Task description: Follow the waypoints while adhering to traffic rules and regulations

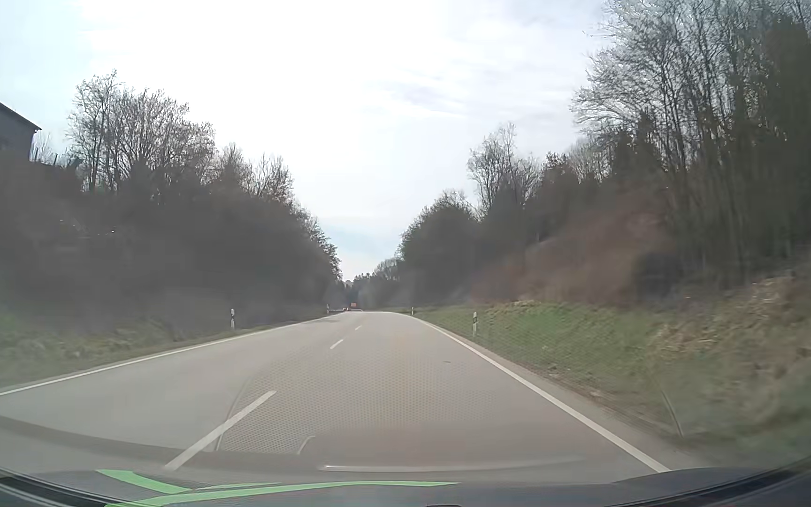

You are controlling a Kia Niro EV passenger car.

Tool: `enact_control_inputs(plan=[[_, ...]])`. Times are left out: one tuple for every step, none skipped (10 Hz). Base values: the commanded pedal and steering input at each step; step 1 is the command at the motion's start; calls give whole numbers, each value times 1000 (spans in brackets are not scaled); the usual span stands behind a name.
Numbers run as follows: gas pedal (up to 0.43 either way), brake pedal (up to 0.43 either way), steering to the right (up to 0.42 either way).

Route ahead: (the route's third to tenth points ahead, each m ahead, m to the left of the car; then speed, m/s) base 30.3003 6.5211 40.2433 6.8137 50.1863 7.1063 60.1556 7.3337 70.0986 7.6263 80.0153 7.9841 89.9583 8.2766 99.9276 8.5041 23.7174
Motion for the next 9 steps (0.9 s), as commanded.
enact_control_inputs(plan=[[177, 0, -1], [169, 0, -2], [169, 0, -2], [169, 0, -2], [169, 0, -2], [157, 0, -3], [157, 0, -3], [157, 0, -3], [157, 0, -3]])
